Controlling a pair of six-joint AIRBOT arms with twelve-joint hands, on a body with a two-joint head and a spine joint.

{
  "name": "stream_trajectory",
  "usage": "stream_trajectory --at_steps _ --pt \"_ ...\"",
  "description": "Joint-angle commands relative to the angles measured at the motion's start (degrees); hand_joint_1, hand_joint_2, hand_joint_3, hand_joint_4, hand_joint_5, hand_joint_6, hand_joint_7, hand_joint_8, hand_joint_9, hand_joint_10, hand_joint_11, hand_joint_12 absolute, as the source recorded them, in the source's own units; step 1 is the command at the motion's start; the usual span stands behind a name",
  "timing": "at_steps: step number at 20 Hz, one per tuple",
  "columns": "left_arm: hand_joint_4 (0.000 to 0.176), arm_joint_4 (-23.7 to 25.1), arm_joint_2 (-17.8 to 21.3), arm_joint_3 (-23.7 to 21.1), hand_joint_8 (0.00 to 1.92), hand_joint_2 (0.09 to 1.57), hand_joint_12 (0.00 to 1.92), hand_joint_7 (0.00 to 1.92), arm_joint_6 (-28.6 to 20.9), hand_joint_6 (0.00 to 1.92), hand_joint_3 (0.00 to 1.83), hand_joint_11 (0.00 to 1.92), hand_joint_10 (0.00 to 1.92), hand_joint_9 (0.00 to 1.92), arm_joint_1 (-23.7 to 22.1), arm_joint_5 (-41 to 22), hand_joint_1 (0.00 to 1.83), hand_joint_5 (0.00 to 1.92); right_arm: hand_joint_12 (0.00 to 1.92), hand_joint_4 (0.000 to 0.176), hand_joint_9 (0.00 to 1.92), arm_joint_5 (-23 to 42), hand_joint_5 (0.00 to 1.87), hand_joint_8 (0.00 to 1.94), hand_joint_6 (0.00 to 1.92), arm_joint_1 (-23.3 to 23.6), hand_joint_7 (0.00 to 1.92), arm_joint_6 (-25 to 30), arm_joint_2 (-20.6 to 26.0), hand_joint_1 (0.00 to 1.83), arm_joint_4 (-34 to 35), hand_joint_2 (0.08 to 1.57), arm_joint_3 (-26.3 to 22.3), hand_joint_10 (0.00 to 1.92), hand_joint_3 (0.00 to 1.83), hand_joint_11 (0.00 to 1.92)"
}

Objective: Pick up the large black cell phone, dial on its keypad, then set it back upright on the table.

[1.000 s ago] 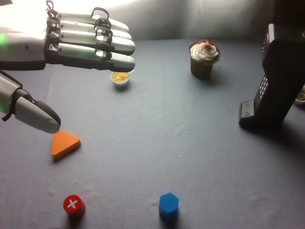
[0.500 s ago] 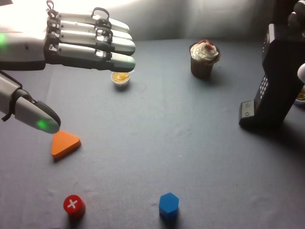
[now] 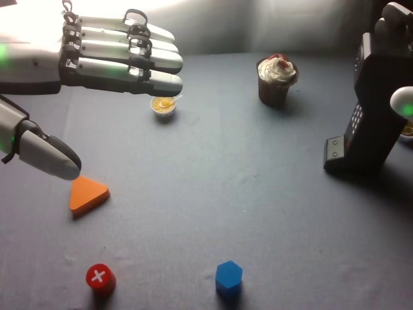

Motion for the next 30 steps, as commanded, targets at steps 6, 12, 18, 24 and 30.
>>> stream_trajectory --at_steps 6,12,18,24,30 --pt "0.036 -6.18 0.13 0.27 0.0 1.11 0.22 0.05 -0.19 0.0 0.0 0.0 0.0 0.06 -1.59 -3.24 0.0 0.08 0.89 0.0 0.31 6.71 0.35 0.01 0.01 1.22 0.31 0.84 0.43 1.11 0.7 0.95 0.11 0.01 0.0 0.02" --pt "0.039 -6.25 0.14 0.3 0.01 1.12 0.21 0.06 -0.19 0.0 0.0 0.0 0.01 0.07 -1.58 -3.25 0.0 0.08 1.04 0.0 0.95 6.71 0.77 0.05 0.03 1.5 0.86 0.84 0.59 1.24 0.44 1.11 0.27 0.12 0.0 0.54" --pt "0.04 -6.37 0.13 0.26 0.01 1.12 0.24 0.06 -0.74 0.0 0.0 0.0 0.0 0.07 -1.94 -3.19 0.0 0.09 1.39 0.0 0.86 6.71 0.86 1.18 0.95 3.32 0.87 0.83 0.47 1.37 0.39 1.16 0.58 1.4 0.0 0.83" --pt "0.038 -5.78 -0.01 0.34 0.0 1.12 0.18 0.04 -0.81 0.0 0.0 0.0 0.0 0.06 -2.3 -3.51 0.0 0.07 1.31 0.0 0.88 6.83 0.93 1.14 0.86 5.42 0.89 0.83 0.88 1.37 0.44 1.14 -0.48 1.36 0.0 0.89" --pt "0.033 -5.49 -0.58 0.36 0.0 1.26 0.3 0.05 -2.6 0.01 0.02 0.0 0.0 0.06 -2.63 -3.54 0.29 0.12 1.34 0.0 0.85 6.83 0.95 1.2 0.81 6.01 0.87 0.91 4.29 1.37 0.47 1.15 -4.34 1.4 0.0 0.83"
